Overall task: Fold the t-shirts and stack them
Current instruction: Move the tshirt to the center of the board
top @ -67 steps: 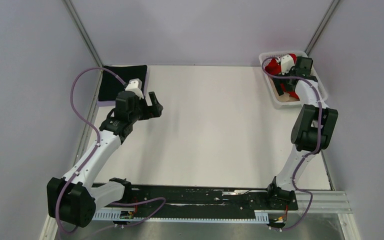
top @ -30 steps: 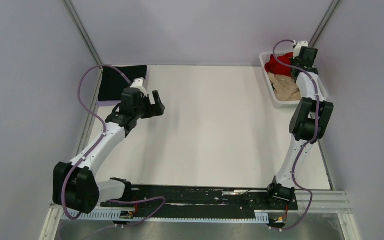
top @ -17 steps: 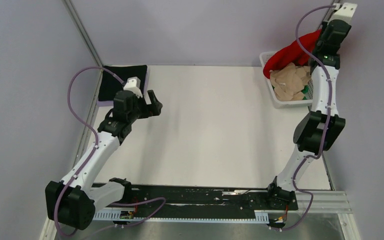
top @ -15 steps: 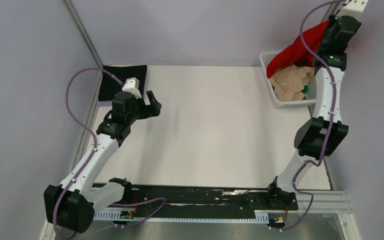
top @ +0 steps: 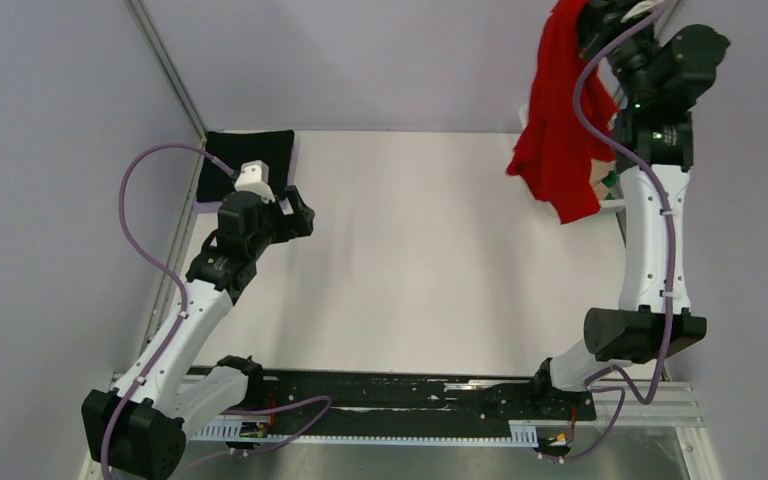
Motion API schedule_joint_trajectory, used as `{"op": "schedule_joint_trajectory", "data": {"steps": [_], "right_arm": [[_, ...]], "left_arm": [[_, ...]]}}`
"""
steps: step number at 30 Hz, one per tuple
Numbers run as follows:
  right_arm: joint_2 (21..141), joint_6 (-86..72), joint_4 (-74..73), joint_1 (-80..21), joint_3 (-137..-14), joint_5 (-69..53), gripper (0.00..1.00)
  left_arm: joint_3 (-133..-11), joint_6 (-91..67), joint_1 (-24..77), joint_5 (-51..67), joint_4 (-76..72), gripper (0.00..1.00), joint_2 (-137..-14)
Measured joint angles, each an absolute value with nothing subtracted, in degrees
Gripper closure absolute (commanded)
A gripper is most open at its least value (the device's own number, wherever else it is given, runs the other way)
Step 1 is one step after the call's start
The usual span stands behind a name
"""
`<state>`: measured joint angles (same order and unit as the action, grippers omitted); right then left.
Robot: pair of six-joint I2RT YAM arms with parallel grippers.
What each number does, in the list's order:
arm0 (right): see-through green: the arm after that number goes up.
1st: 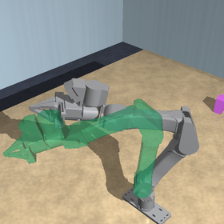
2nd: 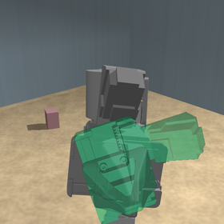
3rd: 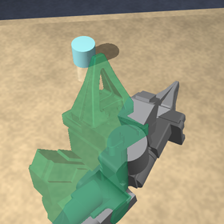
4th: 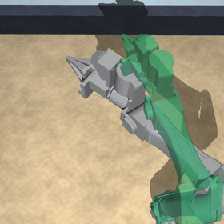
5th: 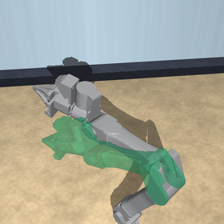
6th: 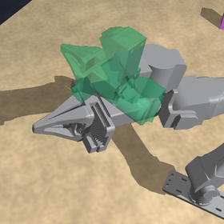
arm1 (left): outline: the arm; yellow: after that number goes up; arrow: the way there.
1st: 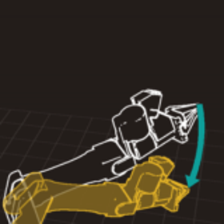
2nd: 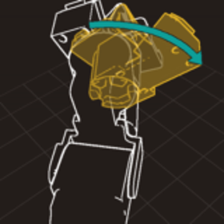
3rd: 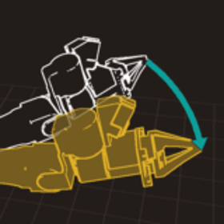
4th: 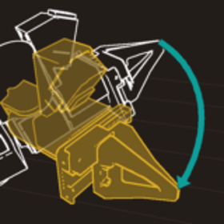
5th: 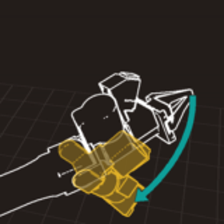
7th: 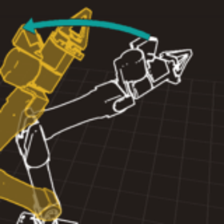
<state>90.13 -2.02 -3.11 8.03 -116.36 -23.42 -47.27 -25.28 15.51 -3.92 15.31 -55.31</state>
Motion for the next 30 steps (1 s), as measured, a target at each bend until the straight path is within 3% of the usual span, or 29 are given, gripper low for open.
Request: {"op": "schedule_joint_trajectory", "data": {"steps": [9, 14, 19, 21, 24, 25, 30], "right_arm": [[88.1, -1.3, -13.0, -17.0, -108.7, -22.6, 1.0], [82.1, -8.1, -13.8, -20.4, -93.1, -19.8, 0.99], [76.6, -14.0, -15.7, -20.1, -75.8, -6.8, 0.87], [74.6, -15.3, -18.1, -19.6, -68.5, -0.9, 0.72], [72.3, -17.3, -22.6, -18.3, -59.4, 5.1, 0.13], [71.7, -18.0, -24.4, -17.9, -56.9, 6.6, 0.02], [69.7, -20.8, -31.3, -16.7, -53.0, 16.6, 0.0]], "left_arm": [[-47.3, -26.1, 15.5, -8.6, 19.2, 0.0, -54.7], [-47.3, -27.3, 15.5, -11.4, 21.1, 0.0, -53.7], [-47.3, -28.9, 15.5, -13.3, 22.7, 0.0, -53.7], [-47.3, -29.3, 15.5, -13.5, 23.0, 0.0, -54.0], [-47.3, -30.1, 15.5, -12.9, 23.1, 0.0, -55.9], [-47.3, -30.5, 15.5, -12.4, 23.1, 0.0, -57.1], [-47.4, -32.1, 15.5, -7.0, 23.2, 0.01, -65.0]]}}
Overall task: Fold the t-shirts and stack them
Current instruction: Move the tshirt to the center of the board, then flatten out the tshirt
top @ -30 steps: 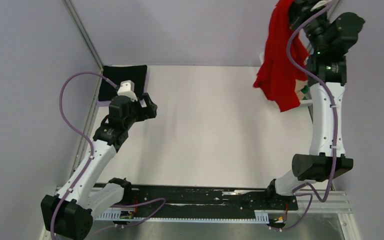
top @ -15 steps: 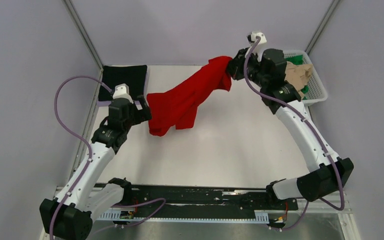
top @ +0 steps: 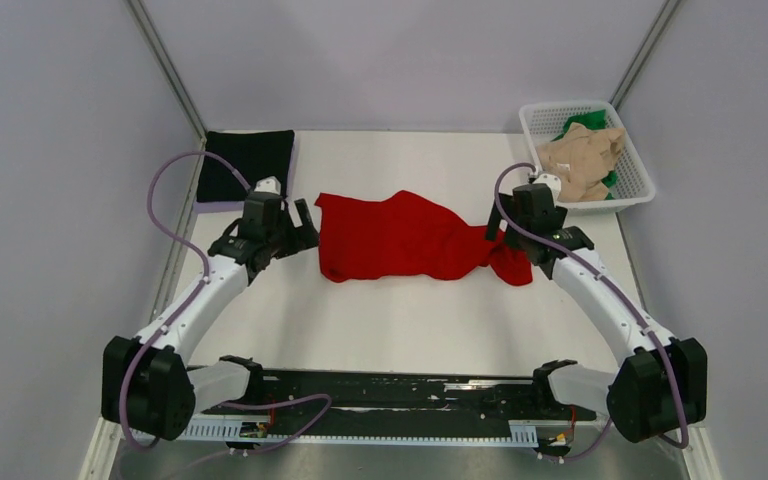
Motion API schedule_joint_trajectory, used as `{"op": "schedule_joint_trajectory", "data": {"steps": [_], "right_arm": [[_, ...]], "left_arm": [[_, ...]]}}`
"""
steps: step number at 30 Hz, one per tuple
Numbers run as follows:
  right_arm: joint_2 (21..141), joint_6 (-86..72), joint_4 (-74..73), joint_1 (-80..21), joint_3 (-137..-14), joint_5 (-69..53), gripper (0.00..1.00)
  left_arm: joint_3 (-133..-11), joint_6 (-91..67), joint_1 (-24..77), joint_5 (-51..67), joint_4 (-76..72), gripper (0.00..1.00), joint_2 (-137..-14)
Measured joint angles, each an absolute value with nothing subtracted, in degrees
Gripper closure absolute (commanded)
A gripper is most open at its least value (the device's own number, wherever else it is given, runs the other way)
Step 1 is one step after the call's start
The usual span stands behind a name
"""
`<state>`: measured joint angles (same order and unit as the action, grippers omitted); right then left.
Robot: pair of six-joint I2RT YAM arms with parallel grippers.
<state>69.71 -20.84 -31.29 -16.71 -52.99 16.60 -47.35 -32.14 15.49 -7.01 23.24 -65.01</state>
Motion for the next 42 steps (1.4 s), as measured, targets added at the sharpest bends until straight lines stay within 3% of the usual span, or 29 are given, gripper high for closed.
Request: {"op": "schedule_joint_trajectory", "data": {"steps": [5, 18, 20, 26, 28, 29, 30, 42], "right_arm": [[67.2, -23.4, -30.9, -15.1, -53.4, 19.8, 0.0], [72.9, -30.0, -29.8, -2.1, -54.0, 9.0, 0.01], [73.3, -30.0, -29.5, -0.7, -54.0, 8.0, 0.03], [79.5, -30.0, -28.6, 1.4, -54.1, 4.4, 0.12], [82.1, -30.0, -28.6, 1.5, -54.6, 3.7, 0.14], [83.4, -30.0, -28.6, 1.5, -54.9, 3.3, 0.14], [84.7, -30.0, -28.5, 1.5, -55.3, 3.1, 0.15], [91.7, -29.8, -28.5, 1.5, -60.6, 8.6, 0.18]], "left_arm": [[-45.5, -34.0, 15.5, 0.2, 21.7, 0.02, -70.0], [-45.8, -36.9, 15.5, 8.1, 15.5, 0.14, -87.2], [-47.7, -37.1, 15.5, 8.8, 14.4, 0.2, -89.5], [-53.5, -37.4, 15.4, 12.3, 9.6, 0.56, -97.7], [-53.7, -37.8, 15.4, 14.1, 7.9, 0.75, -99.0], [-53.8, -38.0, 15.4, 14.9, 7.3, 0.93, -99.7], [-54.1, -38.0, 15.4, 15.6, 6.9, 0.97, -100.4], [-53.6, -37.0, 15.6, 13.4, 5.3, 1.0, -97.6]]}}
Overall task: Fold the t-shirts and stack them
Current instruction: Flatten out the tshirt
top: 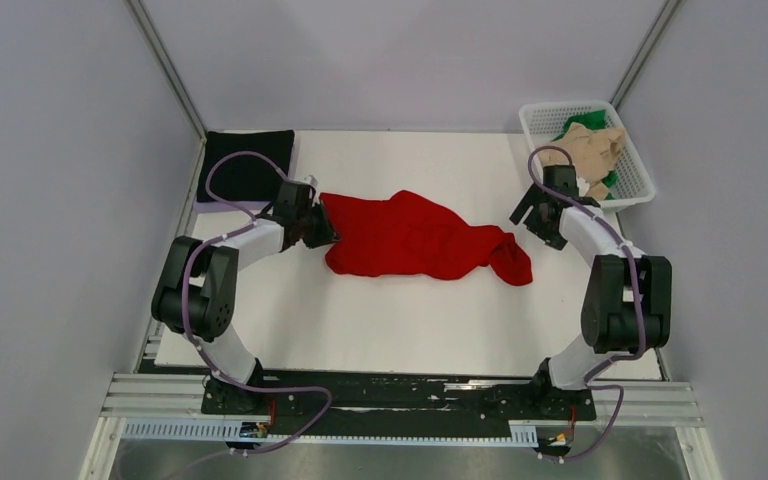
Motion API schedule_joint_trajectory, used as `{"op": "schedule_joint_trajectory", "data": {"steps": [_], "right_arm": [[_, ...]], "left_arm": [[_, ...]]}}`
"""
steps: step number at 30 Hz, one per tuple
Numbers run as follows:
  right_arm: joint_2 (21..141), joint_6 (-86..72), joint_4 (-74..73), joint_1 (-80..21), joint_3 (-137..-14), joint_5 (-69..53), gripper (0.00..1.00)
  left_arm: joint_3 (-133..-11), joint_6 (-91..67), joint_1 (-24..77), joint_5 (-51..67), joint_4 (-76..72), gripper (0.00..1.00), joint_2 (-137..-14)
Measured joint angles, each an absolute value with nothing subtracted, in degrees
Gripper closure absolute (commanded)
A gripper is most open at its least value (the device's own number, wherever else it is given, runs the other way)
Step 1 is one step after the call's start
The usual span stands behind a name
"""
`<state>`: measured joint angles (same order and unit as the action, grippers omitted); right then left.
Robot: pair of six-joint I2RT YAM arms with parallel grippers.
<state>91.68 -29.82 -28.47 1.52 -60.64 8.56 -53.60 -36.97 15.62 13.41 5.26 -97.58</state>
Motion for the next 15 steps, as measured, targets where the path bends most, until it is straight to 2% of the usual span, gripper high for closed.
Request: {"op": "schedule_joint_trajectory", "data": {"steps": [6, 15], "right_arm": [[97.6, -28.8, -27.9, 1.6, -65.4, 9.4, 0.27], [99.5, -24.0, -27.9, 0.8, -62.1, 3.3, 0.33]], "left_arm": [[-53.6, -36.6, 15.6, 11.1, 5.3, 1.0, -95.4], [-53.6, -36.6, 15.6, 10.8, 5.4, 1.0, -95.4]]}}
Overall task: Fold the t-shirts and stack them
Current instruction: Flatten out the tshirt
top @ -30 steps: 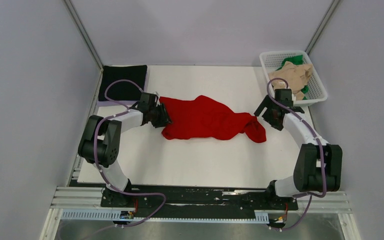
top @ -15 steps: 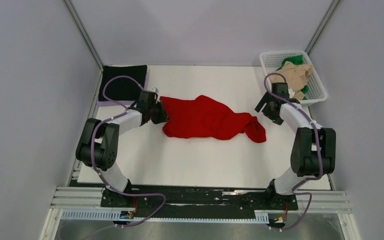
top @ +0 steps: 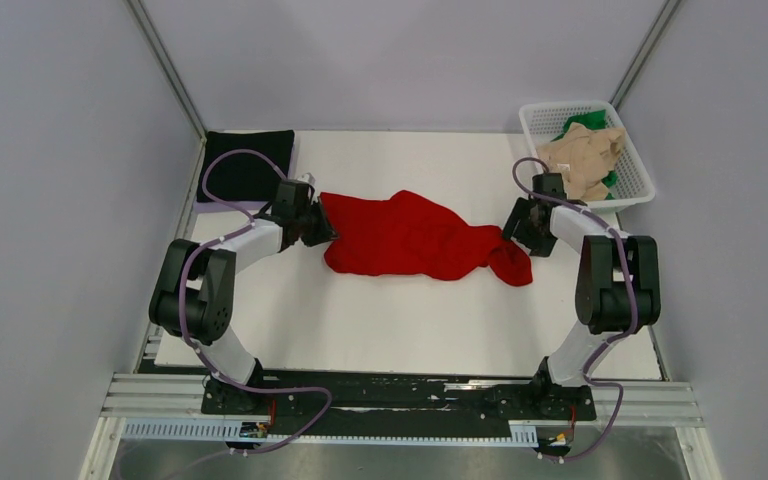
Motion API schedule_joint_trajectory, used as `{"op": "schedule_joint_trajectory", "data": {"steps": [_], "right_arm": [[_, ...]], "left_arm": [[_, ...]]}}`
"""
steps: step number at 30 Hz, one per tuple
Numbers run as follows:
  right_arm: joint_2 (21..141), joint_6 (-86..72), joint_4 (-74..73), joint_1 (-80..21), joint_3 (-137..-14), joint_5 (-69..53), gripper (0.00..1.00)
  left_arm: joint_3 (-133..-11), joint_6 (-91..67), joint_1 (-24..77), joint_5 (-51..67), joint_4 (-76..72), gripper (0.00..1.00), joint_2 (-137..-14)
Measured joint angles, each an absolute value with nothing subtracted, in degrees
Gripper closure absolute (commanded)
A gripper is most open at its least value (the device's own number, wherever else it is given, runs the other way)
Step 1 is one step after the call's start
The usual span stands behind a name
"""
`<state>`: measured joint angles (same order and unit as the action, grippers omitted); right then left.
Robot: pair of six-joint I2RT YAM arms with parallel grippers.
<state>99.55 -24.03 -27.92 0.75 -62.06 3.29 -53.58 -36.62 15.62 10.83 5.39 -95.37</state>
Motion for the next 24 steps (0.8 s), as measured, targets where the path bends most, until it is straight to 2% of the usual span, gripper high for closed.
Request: {"op": "schedule_joint_trajectory", "data": {"steps": [3, 5, 6, 9, 11, 18, 24], "right_arm": [[99.5, -22.6, -27.8, 0.7, -60.4, 1.6, 0.36], [99.0, -22.3, -27.3, 0.1, -59.8, 1.2, 0.45], [99.0, -22.1, -27.2, -0.2, -59.6, 1.3, 0.53], [99.0, -21.7, -27.1, -1.1, -59.4, 1.5, 0.84], [99.0, -21.9, -27.1, -1.5, -59.4, 1.5, 0.98], [96.7, -21.9, -27.2, -3.6, -59.4, 3.5, 1.0], [84.9, -20.0, -26.4, -5.1, -60.8, 7.4, 1.0]], "left_arm": [[-53.6, -36.6, 15.6, 10.8, 5.4, 1.0, -95.4], [-53.6, -36.5, 15.6, 10.8, 5.4, 1.0, -95.4], [-53.6, -36.6, 15.6, 10.8, 5.4, 1.0, -95.5], [-53.6, -36.5, 15.6, 10.8, 5.4, 1.0, -95.7], [-53.7, -36.5, 15.6, 10.8, 5.6, 1.0, -95.8], [-56.2, -35.2, 15.6, 9.6, 7.0, 1.0, -95.1], [-58.8, -33.1, 15.7, 6.6, 8.3, 1.0, -87.5]]}}
